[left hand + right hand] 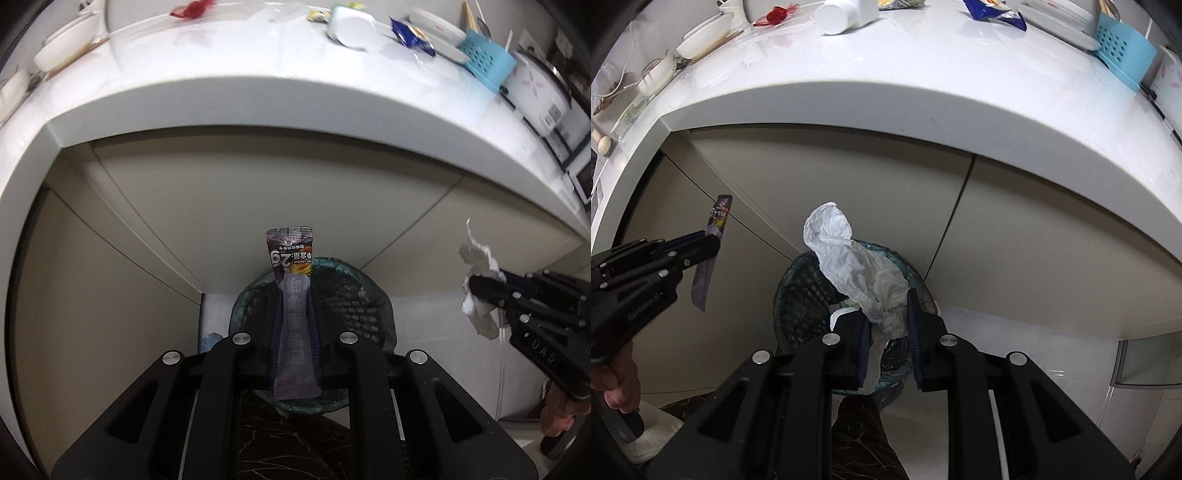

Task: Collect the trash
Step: 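Carry the purple wrapper and white tissue down over the trash bin, then open the left tool to drop the purple wrapper into the bin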

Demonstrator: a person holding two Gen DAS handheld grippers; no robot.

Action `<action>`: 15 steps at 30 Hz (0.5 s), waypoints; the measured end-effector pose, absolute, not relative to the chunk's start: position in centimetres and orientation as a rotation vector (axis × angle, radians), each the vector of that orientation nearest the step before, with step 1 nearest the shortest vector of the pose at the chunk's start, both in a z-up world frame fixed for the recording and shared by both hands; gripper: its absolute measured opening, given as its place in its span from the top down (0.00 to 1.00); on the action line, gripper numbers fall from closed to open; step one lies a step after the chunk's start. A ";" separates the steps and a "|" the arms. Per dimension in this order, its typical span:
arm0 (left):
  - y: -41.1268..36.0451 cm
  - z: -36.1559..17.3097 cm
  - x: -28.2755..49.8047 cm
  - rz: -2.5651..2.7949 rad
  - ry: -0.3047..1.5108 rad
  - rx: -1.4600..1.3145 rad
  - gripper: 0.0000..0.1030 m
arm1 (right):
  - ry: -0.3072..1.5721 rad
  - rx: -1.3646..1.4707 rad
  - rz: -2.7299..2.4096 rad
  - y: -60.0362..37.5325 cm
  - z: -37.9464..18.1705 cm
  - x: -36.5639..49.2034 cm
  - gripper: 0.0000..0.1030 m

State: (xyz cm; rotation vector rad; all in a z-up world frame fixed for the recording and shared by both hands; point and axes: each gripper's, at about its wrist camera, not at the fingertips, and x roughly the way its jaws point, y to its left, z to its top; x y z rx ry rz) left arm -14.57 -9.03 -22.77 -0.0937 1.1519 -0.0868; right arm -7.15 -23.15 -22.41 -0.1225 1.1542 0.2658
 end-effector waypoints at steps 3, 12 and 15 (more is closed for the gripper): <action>-9.8 -23.6 -14.6 -0.106 1.172 -0.079 0.87 | 1.164 -0.112 0.256 -23.6 -22.7 -7.1 0.84; -13.5 -25.1 -14.4 -0.211 1.200 -0.024 0.83 | 1.180 -0.089 0.225 -24.8 -22.9 -7.1 0.84; -13.9 -25.3 -14.1 -0.230 1.203 -0.028 0.81 | 1.189 -0.088 0.217 -25.0 -23.1 -7.2 0.84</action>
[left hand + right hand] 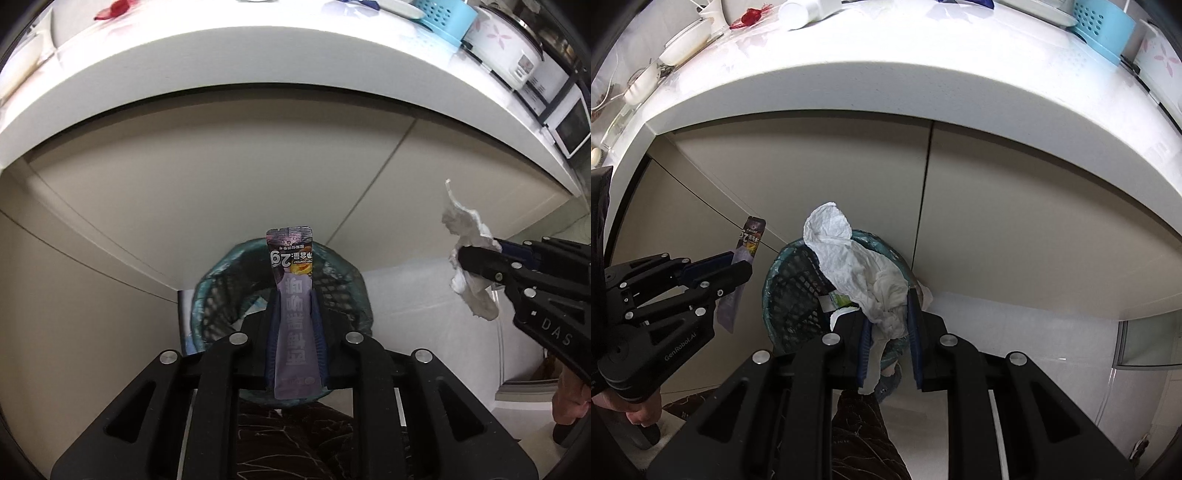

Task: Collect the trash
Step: 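Open the left tool to drop the purple wrapper into the bin, then open the right tool to drop the white tissue into the bin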

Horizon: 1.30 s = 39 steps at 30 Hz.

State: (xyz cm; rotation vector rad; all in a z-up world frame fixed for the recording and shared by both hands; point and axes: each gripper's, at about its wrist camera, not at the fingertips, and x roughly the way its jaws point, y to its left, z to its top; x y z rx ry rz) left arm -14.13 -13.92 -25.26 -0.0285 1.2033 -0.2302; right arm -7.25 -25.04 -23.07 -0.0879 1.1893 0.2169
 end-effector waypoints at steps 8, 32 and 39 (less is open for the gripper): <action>-13.5 -24.9 -14.2 -0.210 1.188 -0.043 0.50 | 1.203 -0.079 0.217 -24.3 -23.5 -6.9 0.84; -5.3 -23.1 -15.1 -0.010 1.166 -0.145 0.06 | 1.238 -0.168 0.350 -17.7 -26.4 -4.8 0.84; -4.0 -23.5 -15.2 0.021 1.184 -0.163 0.06 | 1.272 -0.189 0.350 -17.3 -27.5 -3.7 0.83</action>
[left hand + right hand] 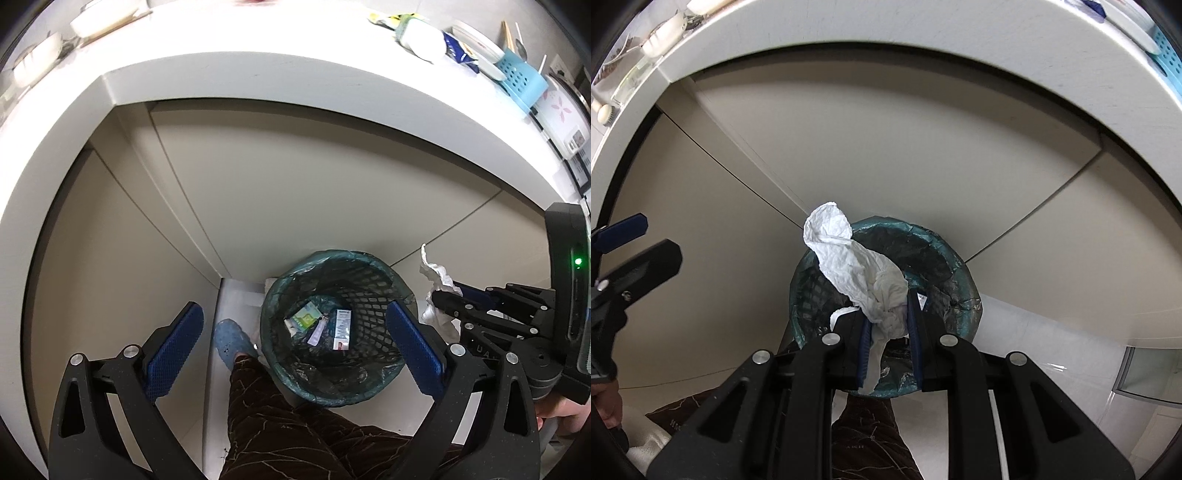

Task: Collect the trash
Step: 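Open the right tool to drop the white tissue into the bin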

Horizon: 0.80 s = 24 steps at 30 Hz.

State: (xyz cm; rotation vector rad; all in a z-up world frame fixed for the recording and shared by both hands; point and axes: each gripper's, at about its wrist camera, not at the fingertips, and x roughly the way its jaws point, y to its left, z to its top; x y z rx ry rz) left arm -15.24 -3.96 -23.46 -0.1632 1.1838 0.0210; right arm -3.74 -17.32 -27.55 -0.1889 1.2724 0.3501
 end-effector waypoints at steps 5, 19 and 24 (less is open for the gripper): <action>-3.5 -24.0 -15.1 0.032 1.200 -0.167 0.06 | 1.292 -0.201 0.348 -17.5 -28.3 -3.3 0.80; -4.1 -24.7 -14.7 0.006 1.227 -0.164 0.06 | 1.303 -0.202 0.319 -17.6 -28.6 -4.1 0.50; -4.6 -25.1 -14.5 -0.008 1.236 -0.160 0.06 | 1.296 -0.172 0.300 -18.3 -28.1 -4.5 0.37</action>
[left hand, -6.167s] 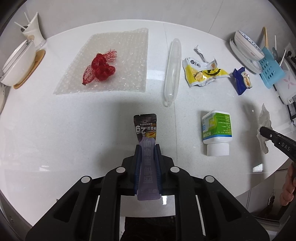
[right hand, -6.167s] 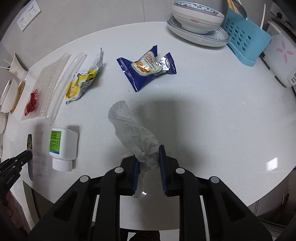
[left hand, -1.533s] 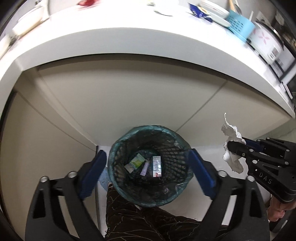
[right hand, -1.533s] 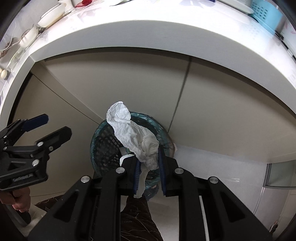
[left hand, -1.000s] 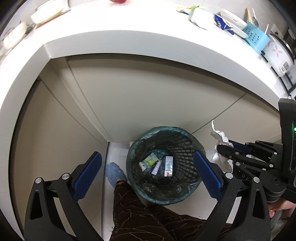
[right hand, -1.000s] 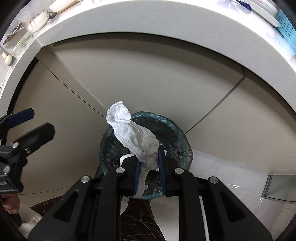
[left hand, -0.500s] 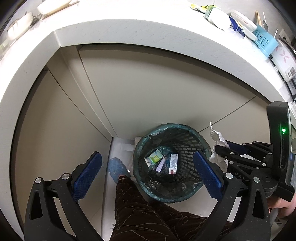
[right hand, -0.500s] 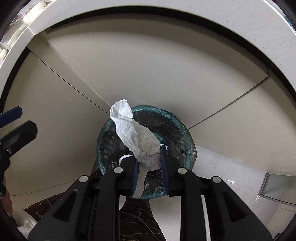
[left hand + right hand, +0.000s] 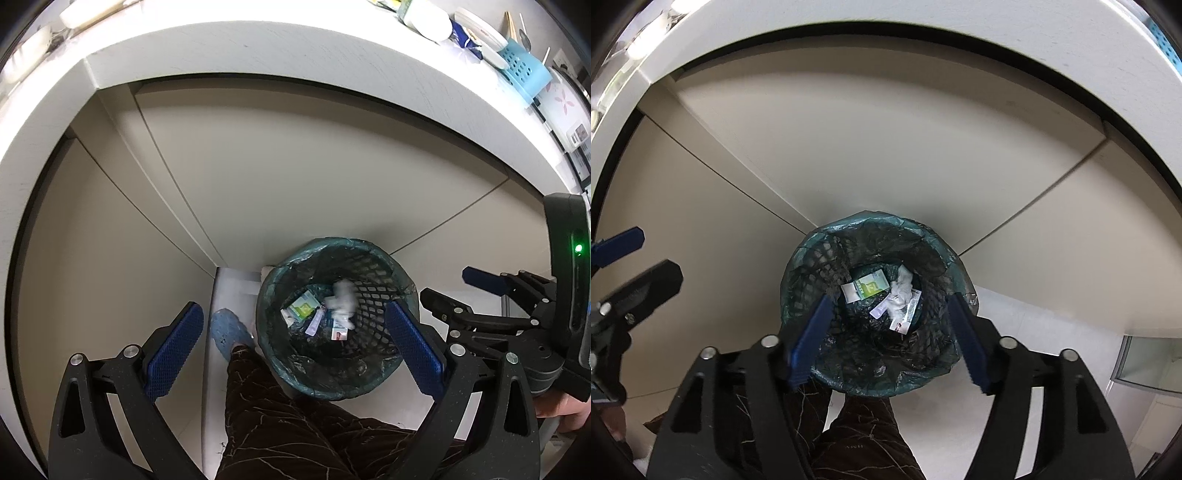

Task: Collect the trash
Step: 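Open the right tool to drop the white tissue into the bin, then raise both tools back over the counter toward the red mesh bag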

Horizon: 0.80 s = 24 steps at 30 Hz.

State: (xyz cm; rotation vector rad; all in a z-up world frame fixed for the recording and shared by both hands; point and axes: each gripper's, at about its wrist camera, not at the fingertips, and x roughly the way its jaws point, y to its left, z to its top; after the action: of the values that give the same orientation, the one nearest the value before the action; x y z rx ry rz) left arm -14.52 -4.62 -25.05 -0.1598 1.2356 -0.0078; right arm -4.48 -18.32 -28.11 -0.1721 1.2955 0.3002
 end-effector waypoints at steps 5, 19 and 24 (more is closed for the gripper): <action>-5.3 -25.2 -14.4 -0.019 1.237 -0.150 0.06 | 1.287 -0.162 0.291 -18.9 -27.6 -4.7 0.24; -6.8 -22.2 -13.9 -0.032 1.196 -0.128 0.06 | 1.214 -0.154 0.284 -21.7 -22.6 -4.7 0.08; -7.1 -19.5 -13.8 -0.047 1.153 -0.150 0.06 | 1.151 -0.118 0.250 -23.4 -18.9 -5.1 0.08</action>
State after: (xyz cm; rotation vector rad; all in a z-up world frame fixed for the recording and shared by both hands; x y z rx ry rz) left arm -13.80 -7.09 -19.47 -0.1498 1.1532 -0.0466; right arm -5.14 -23.44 -18.89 -0.1181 1.1511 0.2503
